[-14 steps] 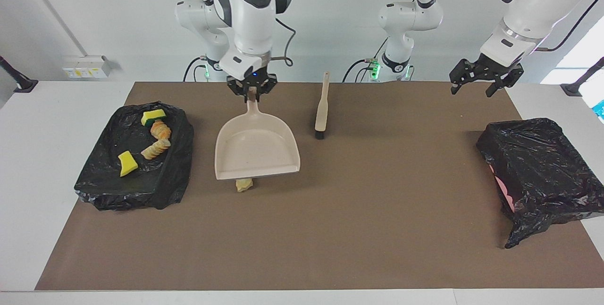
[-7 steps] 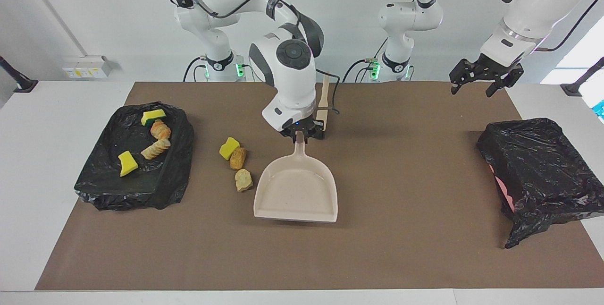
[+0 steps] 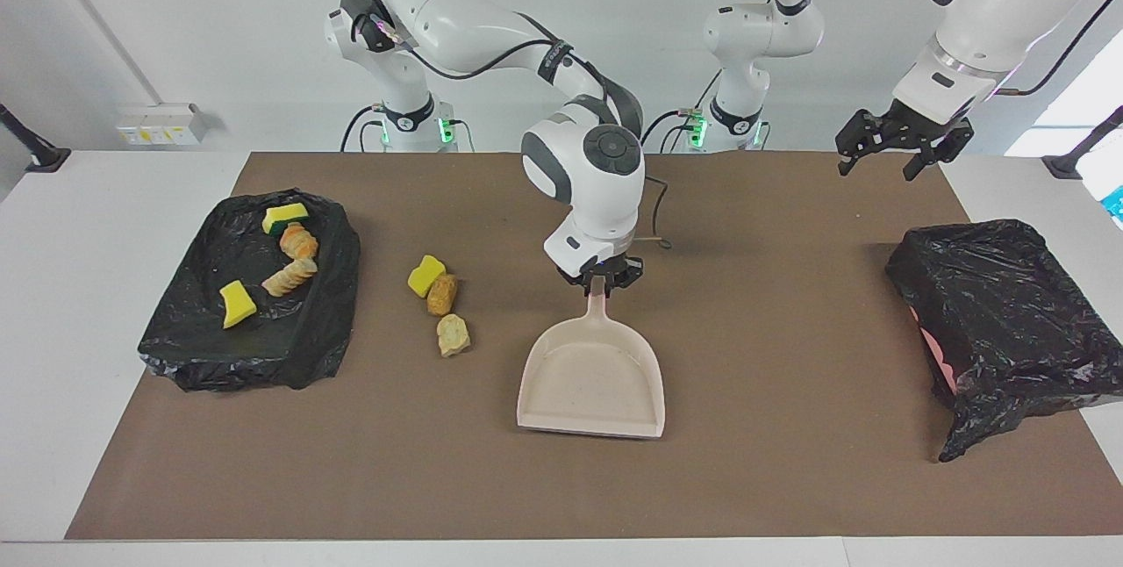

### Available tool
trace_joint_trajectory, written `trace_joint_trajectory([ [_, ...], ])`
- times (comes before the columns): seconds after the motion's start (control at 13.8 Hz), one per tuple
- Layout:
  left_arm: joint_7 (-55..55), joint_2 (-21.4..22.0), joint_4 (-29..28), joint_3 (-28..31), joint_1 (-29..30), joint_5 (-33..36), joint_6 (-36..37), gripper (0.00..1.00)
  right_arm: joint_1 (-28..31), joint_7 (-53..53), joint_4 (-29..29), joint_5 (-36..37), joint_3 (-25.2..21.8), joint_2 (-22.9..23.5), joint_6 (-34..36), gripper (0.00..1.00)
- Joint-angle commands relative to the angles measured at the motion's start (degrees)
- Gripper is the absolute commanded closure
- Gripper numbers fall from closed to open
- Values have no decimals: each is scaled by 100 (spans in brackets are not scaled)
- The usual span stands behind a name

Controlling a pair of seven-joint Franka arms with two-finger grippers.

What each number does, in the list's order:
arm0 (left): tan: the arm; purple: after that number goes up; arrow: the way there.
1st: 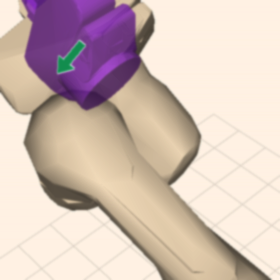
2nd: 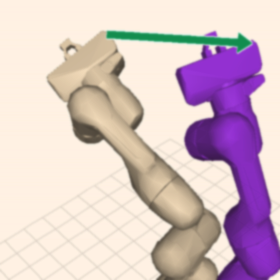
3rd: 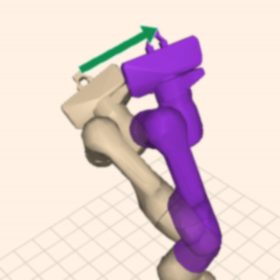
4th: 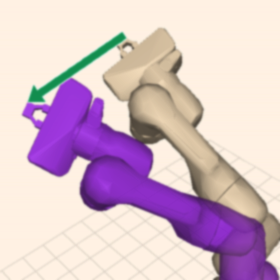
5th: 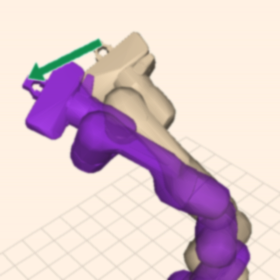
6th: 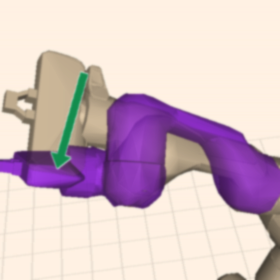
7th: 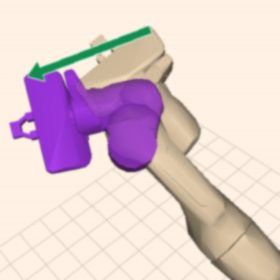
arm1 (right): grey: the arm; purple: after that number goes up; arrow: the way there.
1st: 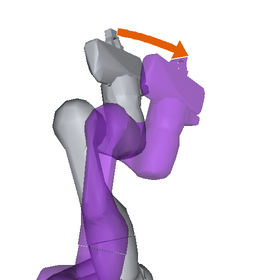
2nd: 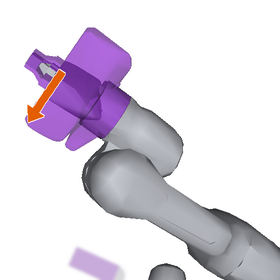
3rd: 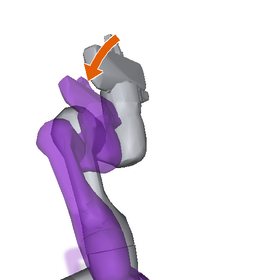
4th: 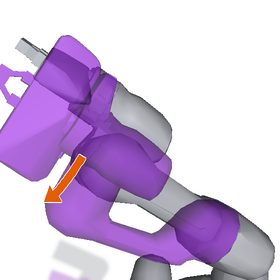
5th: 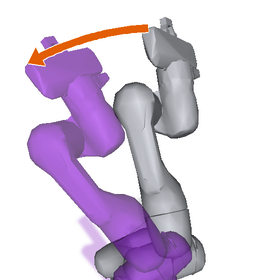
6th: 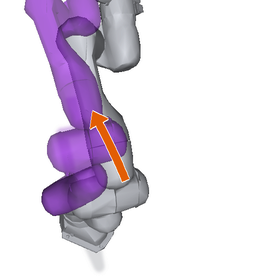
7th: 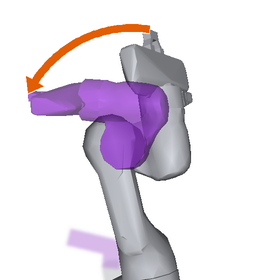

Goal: Sweep and dump trash in bin
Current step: 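Bring the empty dustpan back to the mat center with the right gripper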

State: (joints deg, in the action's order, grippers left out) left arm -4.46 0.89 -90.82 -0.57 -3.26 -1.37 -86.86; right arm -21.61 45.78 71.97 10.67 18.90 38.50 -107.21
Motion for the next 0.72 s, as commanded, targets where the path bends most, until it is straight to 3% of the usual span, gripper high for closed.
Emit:
trace_joint_trajectory([
  [0.0,-63,25,-14,-4,18,84,11,0,-10,54,97,172,43,97,-316,100],
  [0.14,-63,25,-14,-4,18,84,11,0,43,37,89,137,52,149,-423,100],
  [0.22,-63,25,-14,-4,18,84,2,0,43,37,89,111,52,158,-423,85],
  [0.29,-63,25,-14,4,18,84,2,0,43,28,80,137,52,149,-388,39],
  [0.36,-63,25,-14,-4,10,84,11,0,34,28,89,233,43,115,-362,0],
  [0.65,-63,25,-14,-4,10,84,11,0,87,10,89,226,52,-175,-64,0],
])
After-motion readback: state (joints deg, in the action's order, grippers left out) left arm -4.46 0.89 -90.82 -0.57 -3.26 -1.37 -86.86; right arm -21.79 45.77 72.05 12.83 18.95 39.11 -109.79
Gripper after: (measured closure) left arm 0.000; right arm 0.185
